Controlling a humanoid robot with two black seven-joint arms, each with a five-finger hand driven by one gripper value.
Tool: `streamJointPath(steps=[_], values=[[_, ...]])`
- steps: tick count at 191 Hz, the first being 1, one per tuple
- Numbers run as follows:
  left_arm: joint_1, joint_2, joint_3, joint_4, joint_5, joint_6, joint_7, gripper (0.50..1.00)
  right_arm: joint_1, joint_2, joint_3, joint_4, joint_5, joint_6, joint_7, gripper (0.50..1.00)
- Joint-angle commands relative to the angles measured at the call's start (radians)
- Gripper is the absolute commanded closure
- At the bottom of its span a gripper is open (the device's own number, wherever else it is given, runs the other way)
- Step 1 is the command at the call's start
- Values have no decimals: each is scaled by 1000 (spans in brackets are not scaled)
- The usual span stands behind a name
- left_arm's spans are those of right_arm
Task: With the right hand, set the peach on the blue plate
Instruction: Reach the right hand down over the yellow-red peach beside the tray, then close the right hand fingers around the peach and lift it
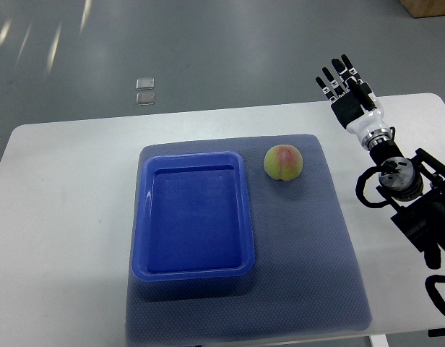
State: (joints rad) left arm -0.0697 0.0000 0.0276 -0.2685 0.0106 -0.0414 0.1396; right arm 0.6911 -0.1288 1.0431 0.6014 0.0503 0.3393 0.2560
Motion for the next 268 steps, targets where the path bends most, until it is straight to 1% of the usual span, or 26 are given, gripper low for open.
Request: streamJointPath(steps=[1,44,45,59,68,69,77,86,96,97,98,109,118,119,130,142,143,153,167,168,172,186,187,212,260,268], values=[[1,0,0,0,0,0,0,500,1,0,0,0,-1,0,0,566],[-1,0,0,2,0,3,0,500,10,-2,-17,1,-29,-3,-4,568],[1,0,0,2,0,3,0,500,19,-3,-52,1,-85,-3,-4,566],[-1,0,0,2,0,3,0,500,51,-15,-100,1,-196,-5,-4,568],[-1,0,0,2,0,3,0,500,51,-15,-100,1,-196,-5,-4,568],[1,0,0,2,0,3,0,500,70,-38,-136,9,-280,0,-6,566],[1,0,0,2,2,3,0,500,82,-58,-172,21,-357,7,-11,568],[-1,0,0,2,0,2,0,500,113,-97,-254,64,-521,-3,-15,568],[-1,0,0,2,0,2,0,500,113,-97,-255,64,-521,-3,-15,568],[-1,0,0,2,0,2,0,500,152,-135,-343,110,-699,-2,-17,566],[1,0,0,2,0,2,0,500,160,-146,-365,123,-742,0,-17,566],[1,0,0,2,0,0,0,500,192,-198,-457,187,-926,10,-18,568],[1,0,0,2,0,0,0,500,193,-198,-457,187,-926,10,-18,568],[-1,0,0,2,0,0,0,500,232,-247,-553,251,-1092,15,-18,568],[-1,0,0,2,0,0,0,500,287,-272,-643,290,-1204,12,-15,566],[-1,0,0,2,0,0,0,500,297,-273,-661,293,-1212,9,-15,568],[1,0,0,2,0,0,0,500,344,-278,-737,294,-1218,1,-15,566],[-1,0,0,2,0,0,0,500,372,-281,-801,294,-1224,-2,-15,566],[1,0,-2,3,0,0,0,500,380,-276,-819,294,-1230,-6,-15,566],[-1,0,-2,3,0,0,0,500,389,-270,-853,294,-1231,-28,-17,566],[1,0,-2,3,0,0,0,500,389,-267,-864,293,-1235,-39,-18,568],[1,0,-2,3,0,0,0,500,389,-265,-871,293,-1236,-49,-20,566],[-1,0,-2,3,0,0,0,500,387,-255,-893,285,-1241,-77,-29,566],[1,0,-2,2,0,0,0,500,381,-244,-930,256,-1251,-125,-75,566],[-1,0,0,2,0,2,0,500,375,-230,-946,233,-1259,-148,-78,570],[1,0,0,2,0,2,0,500,367,-233,-957,233,-1261,-158,-78,581]])
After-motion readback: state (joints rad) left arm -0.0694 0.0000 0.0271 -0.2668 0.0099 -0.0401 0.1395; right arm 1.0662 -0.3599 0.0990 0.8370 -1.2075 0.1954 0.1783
